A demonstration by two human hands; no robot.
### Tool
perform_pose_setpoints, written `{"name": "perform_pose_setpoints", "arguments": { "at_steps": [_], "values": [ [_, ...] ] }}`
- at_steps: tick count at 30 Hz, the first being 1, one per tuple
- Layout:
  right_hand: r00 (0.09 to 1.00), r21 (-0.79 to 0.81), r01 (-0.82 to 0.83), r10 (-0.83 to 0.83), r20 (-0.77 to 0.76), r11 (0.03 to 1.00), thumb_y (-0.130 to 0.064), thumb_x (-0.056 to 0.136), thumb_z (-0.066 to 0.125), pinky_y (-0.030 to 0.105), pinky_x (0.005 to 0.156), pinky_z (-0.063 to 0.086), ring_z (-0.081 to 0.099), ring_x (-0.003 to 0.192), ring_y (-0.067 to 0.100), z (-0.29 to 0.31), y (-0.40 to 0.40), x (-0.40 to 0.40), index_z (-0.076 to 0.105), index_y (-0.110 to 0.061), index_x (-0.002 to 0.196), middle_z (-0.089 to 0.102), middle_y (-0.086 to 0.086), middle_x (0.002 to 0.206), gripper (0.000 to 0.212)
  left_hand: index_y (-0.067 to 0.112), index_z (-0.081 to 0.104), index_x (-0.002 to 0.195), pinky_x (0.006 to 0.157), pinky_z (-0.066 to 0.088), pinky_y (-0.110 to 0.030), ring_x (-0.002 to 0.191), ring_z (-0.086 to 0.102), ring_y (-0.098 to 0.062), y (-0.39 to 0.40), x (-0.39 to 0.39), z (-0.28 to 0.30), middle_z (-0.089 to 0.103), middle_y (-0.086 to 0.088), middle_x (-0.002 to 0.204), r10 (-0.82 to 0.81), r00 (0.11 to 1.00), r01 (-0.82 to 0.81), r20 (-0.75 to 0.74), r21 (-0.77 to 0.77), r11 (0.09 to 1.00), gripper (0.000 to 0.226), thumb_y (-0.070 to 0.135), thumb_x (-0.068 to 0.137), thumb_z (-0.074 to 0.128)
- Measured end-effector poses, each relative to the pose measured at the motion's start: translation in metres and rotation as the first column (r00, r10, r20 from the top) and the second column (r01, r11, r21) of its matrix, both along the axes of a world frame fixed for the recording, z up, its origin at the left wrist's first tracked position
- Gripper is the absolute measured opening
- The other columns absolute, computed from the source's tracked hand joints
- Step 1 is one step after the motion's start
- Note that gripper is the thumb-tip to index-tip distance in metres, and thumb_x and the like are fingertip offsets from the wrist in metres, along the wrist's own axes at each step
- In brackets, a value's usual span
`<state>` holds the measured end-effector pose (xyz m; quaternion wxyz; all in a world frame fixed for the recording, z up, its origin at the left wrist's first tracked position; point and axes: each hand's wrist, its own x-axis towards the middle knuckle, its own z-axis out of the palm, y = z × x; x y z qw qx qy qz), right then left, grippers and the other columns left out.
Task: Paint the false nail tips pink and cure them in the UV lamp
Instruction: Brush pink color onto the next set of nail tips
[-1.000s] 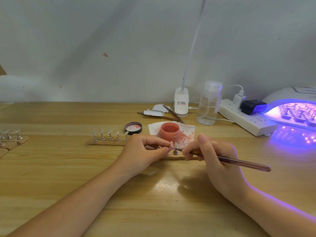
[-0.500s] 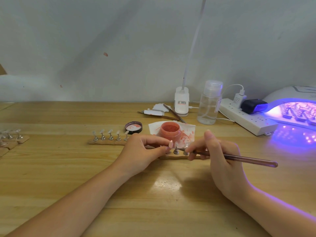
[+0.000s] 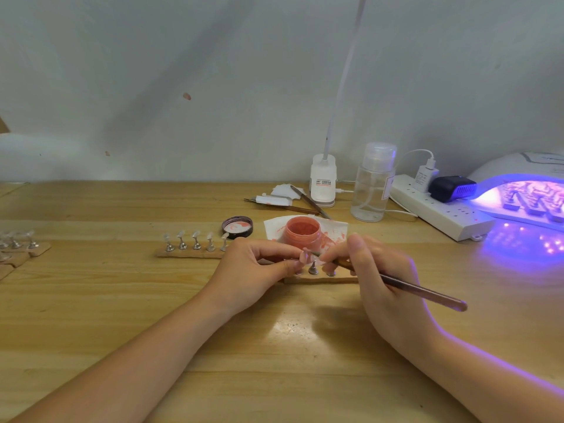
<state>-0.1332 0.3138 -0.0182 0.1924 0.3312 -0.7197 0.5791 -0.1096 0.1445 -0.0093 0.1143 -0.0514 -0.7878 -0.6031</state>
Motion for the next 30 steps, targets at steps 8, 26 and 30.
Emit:
{"name": "perform_pose_setpoints", "arguments": {
  "at_steps": [8, 26, 30],
  "values": [
    [1.0, -0.034, -0.006, 0.006, -0.003, 0.999, -0.036, 0.091, 0.035, 0.015, 0.061, 0.042, 0.06, 0.063, 0.007, -0.001, 0.0, 0.001, 0.068, -0.021, 0.07, 0.062, -0.007, 0.061, 0.042, 0.024, 0.075, 0.076, 0.07, 0.053, -0.025, 0.073, 0.068, -0.015, -0.001, 0.0, 0.001, 0.073, 0.002, 0.075, 0.05, 0.999, -0.05, 0.008, -0.054, 0.997, 0.016, 0.009, 0.074, 0.073],
    [0.999, -0.195, -0.041, 0.039, -0.019, 0.98, -0.059, 0.092, 0.026, 0.018, 0.043, 0.038, 0.046, 0.039, 0.011, 0.001, 0.006, -0.003, 0.064, -0.022, 0.085, 0.064, 0.004, 0.059, 0.054, 0.022, 0.069, 0.064, 0.063, 0.046, -0.011, 0.068, 0.055, -0.007, -0.007, -0.004, 0.003, 0.063, 0.012, 0.067, 0.085, 0.994, -0.087, -0.065, -0.016, 0.996, 0.012, 0.014, 0.067, 0.077],
    [0.995, -0.09, 0.039, -0.047, -0.089, 0.995, -0.056, 0.094, 0.028, 0.017, 0.054, 0.045, 0.057, 0.05, 0.007, 0.001, 0.008, -0.008, 0.061, -0.035, 0.09, 0.066, -0.005, 0.065, 0.039, 0.026, 0.064, 0.056, 0.059, 0.042, -0.005, 0.063, 0.055, 0.0, -0.006, -0.005, 0.002, 0.065, 0.015, 0.065, 0.087, 0.993, -0.094, -0.082, -0.092, 0.991, 0.023, 0.011, 0.068, 0.078]
  ]
}}
